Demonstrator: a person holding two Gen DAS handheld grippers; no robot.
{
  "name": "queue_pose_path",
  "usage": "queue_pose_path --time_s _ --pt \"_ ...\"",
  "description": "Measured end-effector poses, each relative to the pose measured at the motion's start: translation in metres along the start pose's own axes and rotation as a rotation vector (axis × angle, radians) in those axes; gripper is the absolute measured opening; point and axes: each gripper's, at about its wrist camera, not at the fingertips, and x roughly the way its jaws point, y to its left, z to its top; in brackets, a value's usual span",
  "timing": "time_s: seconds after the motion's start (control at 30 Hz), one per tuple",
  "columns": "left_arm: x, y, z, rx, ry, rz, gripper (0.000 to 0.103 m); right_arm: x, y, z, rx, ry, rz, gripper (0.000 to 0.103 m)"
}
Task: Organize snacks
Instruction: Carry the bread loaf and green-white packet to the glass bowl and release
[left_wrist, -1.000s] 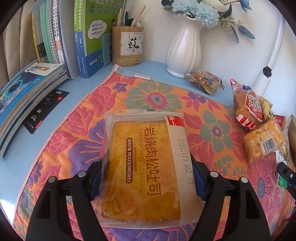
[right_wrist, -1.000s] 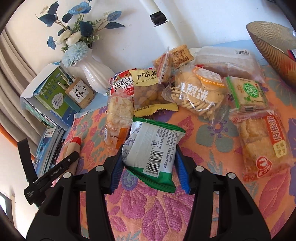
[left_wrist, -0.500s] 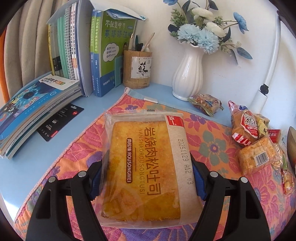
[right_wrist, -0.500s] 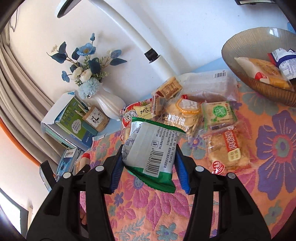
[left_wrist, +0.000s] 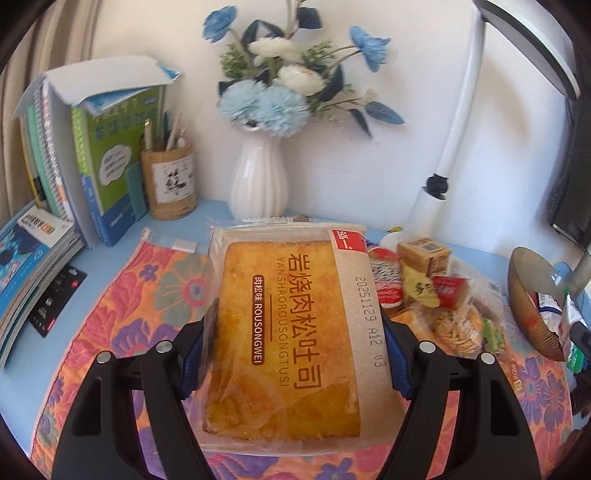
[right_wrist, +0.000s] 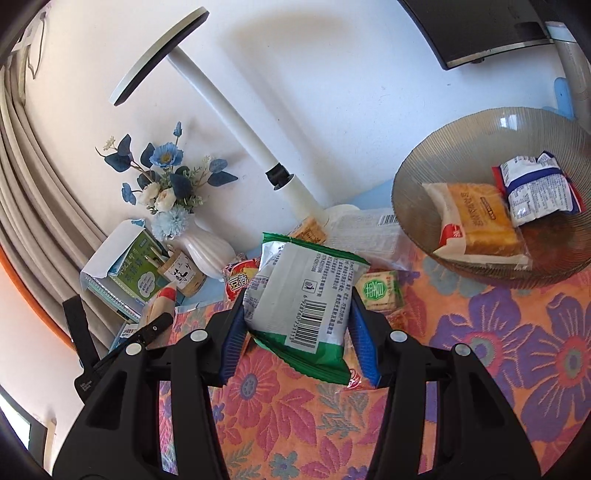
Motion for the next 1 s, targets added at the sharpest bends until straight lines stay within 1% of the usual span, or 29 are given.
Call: queue_pose_path --time_s 0.1,0.2,0.3,0.37,0.47,0.53,0.63,0.73,0.83,0.9,1.0 --pt "0.004 -0.038 0.017 0.08 -0.02 -0.042 0.074 -0.009 -0.005 0.013 -0.012 -0.029 -0.013 0.052" --pt "0.009 -0.079 0.033 0.141 -0.03 -0.103 0.074 -0.019 -0.01 0.027 -0.033 -0.061 -0.047 0.052" --pt "0.014 -0.122 0.048 0.194 -0.057 -0.151 0.074 -0.03 -0.02 0.042 -0.043 -0.096 -0.098 0.052" --pt "0.017 -0.15 0.058 0.223 -0.076 -0.179 0.074 -0.036 -0.029 0.051 -0.042 -0.116 -0.148 0.052" --pt "0.024 -0.194 0.068 0.258 -0.076 -0.25 0.074 -0.044 -0.046 0.063 -0.029 -0.143 -0.195 0.052" --pt "0.028 -0.224 0.071 0.293 -0.076 -0.296 0.074 -0.049 -0.057 0.069 -0.02 -0.156 -0.219 0.052" --pt "0.035 -0.262 0.074 0.318 -0.074 -0.359 0.074 -0.055 -0.072 0.078 -0.016 -0.176 -0.262 0.052" --pt "0.043 -0.299 0.077 0.355 -0.069 -0.393 0.074 -0.058 -0.084 0.084 -0.008 -0.184 -0.292 0.052" --pt "0.05 -0.327 0.076 0.376 -0.051 -0.444 0.074 -0.06 -0.095 0.088 -0.008 -0.187 -0.322 0.052" --pt "0.052 -0.342 0.075 0.391 -0.042 -0.463 0.074 -0.061 -0.101 0.089 -0.006 -0.192 -0.337 0.052" --pt "0.057 -0.361 0.072 0.405 -0.049 -0.467 0.074 -0.066 -0.109 0.09 0.007 -0.211 -0.356 0.052"
